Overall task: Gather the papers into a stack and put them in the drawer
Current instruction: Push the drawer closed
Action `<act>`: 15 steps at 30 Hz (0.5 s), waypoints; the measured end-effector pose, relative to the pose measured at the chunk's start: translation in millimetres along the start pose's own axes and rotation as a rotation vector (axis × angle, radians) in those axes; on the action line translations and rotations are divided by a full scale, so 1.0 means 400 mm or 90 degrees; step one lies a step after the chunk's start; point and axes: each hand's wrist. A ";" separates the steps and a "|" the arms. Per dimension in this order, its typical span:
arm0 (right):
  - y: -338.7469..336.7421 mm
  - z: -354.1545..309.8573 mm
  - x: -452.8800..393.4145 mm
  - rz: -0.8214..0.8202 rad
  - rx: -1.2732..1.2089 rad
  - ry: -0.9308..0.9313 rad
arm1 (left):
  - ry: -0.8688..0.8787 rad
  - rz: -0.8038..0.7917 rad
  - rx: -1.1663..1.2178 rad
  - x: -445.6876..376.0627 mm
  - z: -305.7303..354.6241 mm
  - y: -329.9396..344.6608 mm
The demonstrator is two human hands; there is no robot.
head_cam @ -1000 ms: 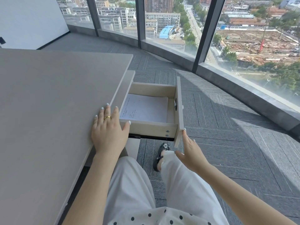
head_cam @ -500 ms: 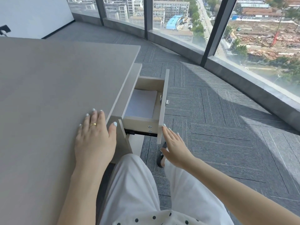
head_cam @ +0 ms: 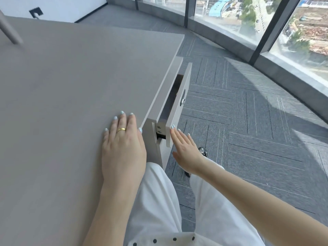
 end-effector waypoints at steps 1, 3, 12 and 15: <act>0.005 -0.003 -0.007 -0.005 0.003 -0.009 | 0.004 0.008 -0.003 0.000 0.000 0.002; 0.014 -0.008 -0.018 -0.015 0.003 -0.023 | 0.010 0.019 -0.013 0.000 -0.002 0.008; 0.042 -0.022 -0.069 -0.034 -0.014 -0.070 | 0.039 0.056 -0.058 -0.002 -0.001 0.026; 0.046 -0.022 -0.070 -0.034 -0.022 -0.065 | 0.051 0.065 -0.081 -0.004 -0.006 0.035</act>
Point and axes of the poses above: each hand's wrist, its own x-axis away from the middle knuckle, its own y-axis out of the palm, z = x × y, and after that the axes turned 8 degrees about z, right-handed
